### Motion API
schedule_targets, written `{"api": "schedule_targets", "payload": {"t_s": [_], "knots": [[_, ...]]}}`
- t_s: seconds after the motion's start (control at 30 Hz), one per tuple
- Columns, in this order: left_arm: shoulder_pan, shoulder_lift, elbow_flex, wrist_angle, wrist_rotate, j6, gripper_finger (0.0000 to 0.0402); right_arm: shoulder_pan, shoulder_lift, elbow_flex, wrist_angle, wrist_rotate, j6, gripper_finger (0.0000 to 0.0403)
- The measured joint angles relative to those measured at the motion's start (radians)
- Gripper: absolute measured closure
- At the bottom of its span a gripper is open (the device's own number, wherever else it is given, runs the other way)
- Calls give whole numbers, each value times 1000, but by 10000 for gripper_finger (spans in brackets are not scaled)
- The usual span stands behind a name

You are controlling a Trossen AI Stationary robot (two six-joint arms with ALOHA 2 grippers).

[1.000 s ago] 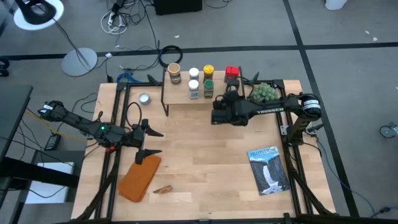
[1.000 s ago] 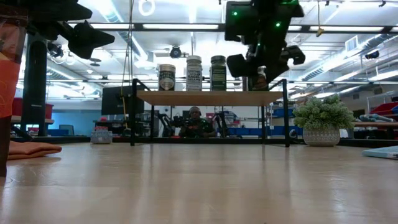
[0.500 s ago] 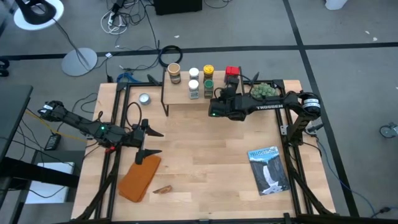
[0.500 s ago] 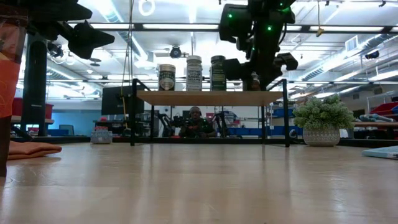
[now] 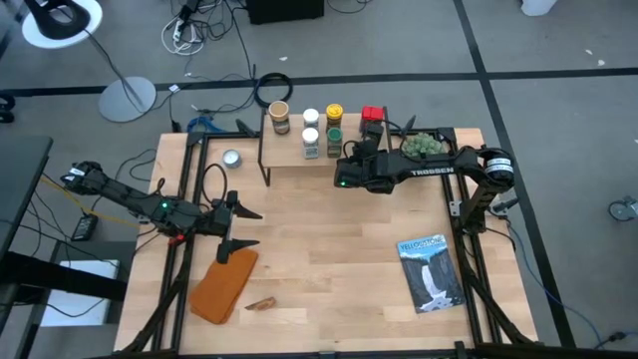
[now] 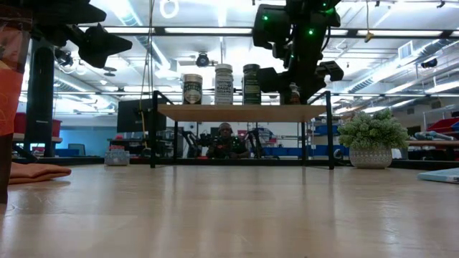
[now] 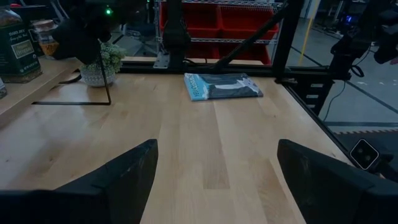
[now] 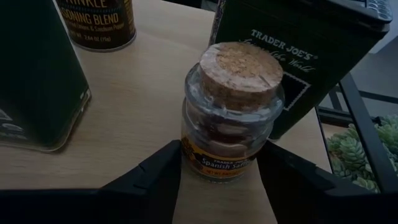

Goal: Shelf spices
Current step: Put the brown seasoning bottle on the shelf, then put the orange seasoning bag on the shelf

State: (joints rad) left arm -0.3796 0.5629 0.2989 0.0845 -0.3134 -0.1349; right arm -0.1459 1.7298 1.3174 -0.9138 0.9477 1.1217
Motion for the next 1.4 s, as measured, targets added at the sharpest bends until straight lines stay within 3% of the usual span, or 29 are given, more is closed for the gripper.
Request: {"api": "schedule_targets", "payload": {"t_s": [0.23,0.73,0.9,1.13,1.4], "knots": [[0,0,0,0,0,0,66,0,0,0,0,1,1,176],[0,0,0,0,0,0,66,84,0,4,-3,19,-62,83],[0,0,0,0,0,0,66,163,-19,4,-9,-7,-60,76],[0,0,0,0,0,0,66,324,-42,5,-4,-193,66,78],[0,0,0,0,0,0,66,543,-27,5,27,-216,275,76]]}}
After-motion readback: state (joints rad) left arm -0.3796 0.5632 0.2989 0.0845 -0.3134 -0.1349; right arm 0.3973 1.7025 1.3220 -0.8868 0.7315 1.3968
